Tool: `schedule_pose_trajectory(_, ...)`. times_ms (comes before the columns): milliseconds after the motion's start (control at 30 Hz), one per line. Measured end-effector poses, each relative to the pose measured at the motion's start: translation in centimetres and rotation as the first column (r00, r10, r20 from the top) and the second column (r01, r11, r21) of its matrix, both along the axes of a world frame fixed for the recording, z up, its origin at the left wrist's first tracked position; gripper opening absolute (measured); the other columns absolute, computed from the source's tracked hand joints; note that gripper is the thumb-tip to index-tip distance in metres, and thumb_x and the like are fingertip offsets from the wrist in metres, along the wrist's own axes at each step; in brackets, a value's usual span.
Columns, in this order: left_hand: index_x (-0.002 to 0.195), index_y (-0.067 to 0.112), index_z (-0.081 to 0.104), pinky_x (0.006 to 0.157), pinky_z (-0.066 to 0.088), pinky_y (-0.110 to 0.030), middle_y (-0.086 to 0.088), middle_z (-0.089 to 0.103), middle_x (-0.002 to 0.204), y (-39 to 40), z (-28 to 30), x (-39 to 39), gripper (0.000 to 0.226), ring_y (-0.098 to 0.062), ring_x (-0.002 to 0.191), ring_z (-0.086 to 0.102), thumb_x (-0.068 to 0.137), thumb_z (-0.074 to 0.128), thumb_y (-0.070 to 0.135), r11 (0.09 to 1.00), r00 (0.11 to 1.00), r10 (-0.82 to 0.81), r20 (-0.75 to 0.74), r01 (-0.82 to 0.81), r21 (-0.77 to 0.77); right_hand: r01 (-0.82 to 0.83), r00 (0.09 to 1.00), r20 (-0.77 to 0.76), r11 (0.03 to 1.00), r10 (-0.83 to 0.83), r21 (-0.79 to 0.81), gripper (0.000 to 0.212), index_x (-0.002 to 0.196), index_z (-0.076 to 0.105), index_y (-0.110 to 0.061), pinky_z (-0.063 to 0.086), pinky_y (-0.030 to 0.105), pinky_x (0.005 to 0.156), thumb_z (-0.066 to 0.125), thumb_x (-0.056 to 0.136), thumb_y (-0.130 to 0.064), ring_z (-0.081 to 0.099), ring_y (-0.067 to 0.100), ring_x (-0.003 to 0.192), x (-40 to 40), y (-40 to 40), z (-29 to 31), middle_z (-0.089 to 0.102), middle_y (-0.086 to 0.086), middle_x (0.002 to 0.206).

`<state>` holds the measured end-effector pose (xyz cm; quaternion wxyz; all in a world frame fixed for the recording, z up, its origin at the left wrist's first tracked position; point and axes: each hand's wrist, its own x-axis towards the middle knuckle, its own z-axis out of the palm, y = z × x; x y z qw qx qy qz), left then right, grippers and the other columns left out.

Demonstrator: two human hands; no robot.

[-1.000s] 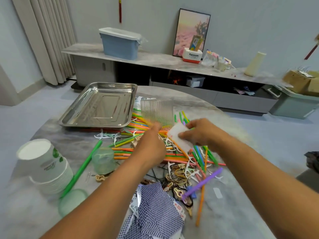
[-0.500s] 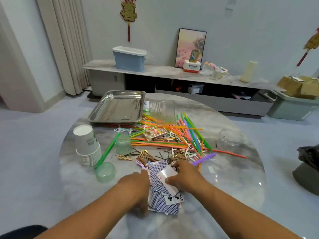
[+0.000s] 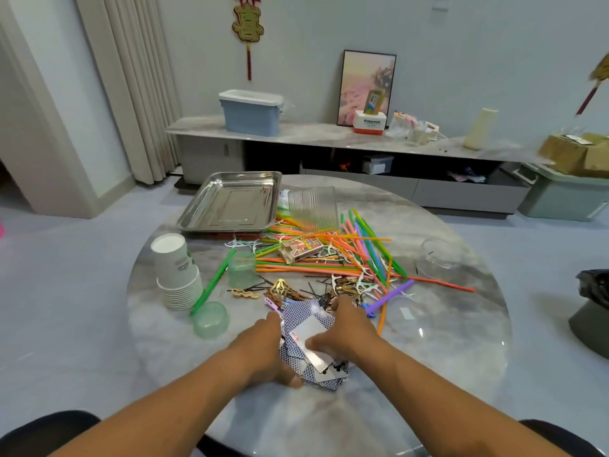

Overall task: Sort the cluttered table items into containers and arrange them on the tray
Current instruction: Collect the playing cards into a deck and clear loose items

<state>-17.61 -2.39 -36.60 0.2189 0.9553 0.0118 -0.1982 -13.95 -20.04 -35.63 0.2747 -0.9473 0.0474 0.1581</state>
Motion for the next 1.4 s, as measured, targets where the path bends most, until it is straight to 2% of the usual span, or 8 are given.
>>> schedule_pose_trajectory(267, 0.134, 0.028, 0.038, 0.089, 0.049, -0.035, 0.005, 0.057, 0.132, -0.4, -1.0, -0.3, 0.105, -0.021, 0.117, 0.058, 0.051, 0.087, 0.069, 0.999, 0.994, 0.014, 0.104, -0.011, -0.035, 0.077, 0.991, -0.11, 0.995, -0.07, 0.065, 0.089, 0.125, 0.042, -0.014, 0.052, 0.03, 0.055, 0.091, 0.061, -0.05, 0.066, 0.02, 0.083, 0.9, -0.5, 0.3, 0.056, -0.001, 0.093)
schedule_pose_trajectory(533, 0.135, 0.027, 0.036, 0.091, 0.05, -0.04, 0.004, 0.052, 0.129, -1.6, -1.6, -0.7, 0.105, -0.021, 0.118, 0.056, 0.054, 0.075, 0.082, 0.998, 0.979, 0.065, 0.194, -0.062, -0.019, -0.002, 0.993, -0.117, 0.994, -0.01, -0.105, 0.056, 0.092, 0.059, -0.019, 0.054, 0.031, 0.068, 0.085, 0.063, -0.06, 0.061, 0.014, 0.077, 1.2, -0.8, 1.4, 0.063, -0.005, 0.086)
schedule_pose_trajectory(700, 0.129, 0.029, 0.034, 0.076, 0.044, -0.035, 0.006, 0.041, 0.117, -2.3, -2.1, -1.1, 0.107, -0.021, 0.112, 0.055, 0.049, 0.061, 0.094, 0.994, 0.958, 0.106, 0.265, -0.109, -0.005, 0.059, 0.992, -0.123, 0.978, -0.035, 0.198, 0.051, 0.099, 0.065, -0.013, 0.063, 0.038, 0.078, 0.095, 0.064, -0.036, 0.07, 0.015, 0.078, 1.2, -1.7, 2.4, 0.069, -0.003, 0.085)
schedule_pose_trajectory(800, 0.13, 0.03, 0.031, 0.076, 0.044, -0.035, 0.007, 0.039, 0.115, -2.5, -2.0, -1.3, 0.108, -0.021, 0.111, 0.056, 0.048, 0.058, 0.095, 0.994, 0.95, 0.106, 0.293, -0.108, -0.011, 0.044, 0.982, -0.188, 0.962, 0.007, 0.268, 0.094, 0.142, 0.05, -0.006, 0.064, 0.037, 0.074, 0.097, 0.063, -0.022, 0.073, 0.02, 0.084, 0.9, -2.3, 2.8, 0.069, 0.001, 0.099)
schedule_pose_trajectory(1000, 0.145, 0.035, 0.019, 0.091, 0.053, -0.042, 0.004, 0.058, 0.127, -2.0, -0.8, 0.3, 0.111, -0.023, 0.109, 0.063, 0.061, 0.089, 0.06, 0.95, 0.971, 0.171, 0.168, -0.117, -0.291, -0.059, 0.996, 0.071, 0.982, 0.047, 0.178, 0.066, 0.122, 0.067, -0.017, 0.064, 0.042, 0.076, 0.093, 0.062, -0.026, 0.074, 0.018, 0.084, 1.6, -3.4, 5.2, 0.074, 0.0, 0.1)
schedule_pose_trajectory(1133, 0.151, 0.029, 0.03, 0.095, 0.053, -0.041, 0.0, 0.057, 0.116, -1.7, -0.5, 1.3, 0.103, -0.022, 0.105, 0.061, 0.069, 0.09, 0.045, 0.963, 0.99, 0.11, 0.091, -0.083, -0.255, 0.015, 0.969, 0.243, 0.99, -0.049, 0.14, 0.035, 0.091, 0.064, -0.03, 0.064, 0.043, 0.072, 0.086, 0.064, -0.029, 0.072, 0.017, 0.079, 2.1, -5.4, 6.7, 0.072, -0.007, 0.088)
schedule_pose_trajectory(1267, 0.157, 0.028, 0.028, 0.106, 0.046, -0.039, -0.001, 0.036, 0.151, -3.0, -0.4, 1.1, 0.112, -0.024, 0.132, 0.05, 0.066, 0.087, 0.057, 0.99, 0.993, -0.02, 0.12, 0.036, -0.136, 0.063, 0.971, 0.226, 0.994, -0.083, 0.09, 0.053, 0.115, 0.066, -0.029, 0.063, 0.042, 0.074, 0.084, 0.065, -0.031, 0.071, 0.016, 0.08, 1.6, -6.1, 6.4, 0.073, -0.006, 0.1)
schedule_pose_trajectory(1400, 0.144, 0.031, 0.045, 0.1, 0.047, -0.039, 0.002, 0.039, 0.135, -4.5, 0.4, 1.5, 0.092, -0.023, 0.124, 0.05, 0.066, 0.086, 0.06, 0.991, 0.985, -0.127, 0.114, 0.131, -0.028, 0.1, 0.971, 0.205, 0.987, -0.124, 0.123, 0.053, 0.113, 0.068, -0.026, 0.064, 0.042, 0.074, 0.084, 0.064, -0.031, 0.072, 0.014, 0.079, 1.7, -6.8, 6.1, 0.074, -0.009, 0.095)
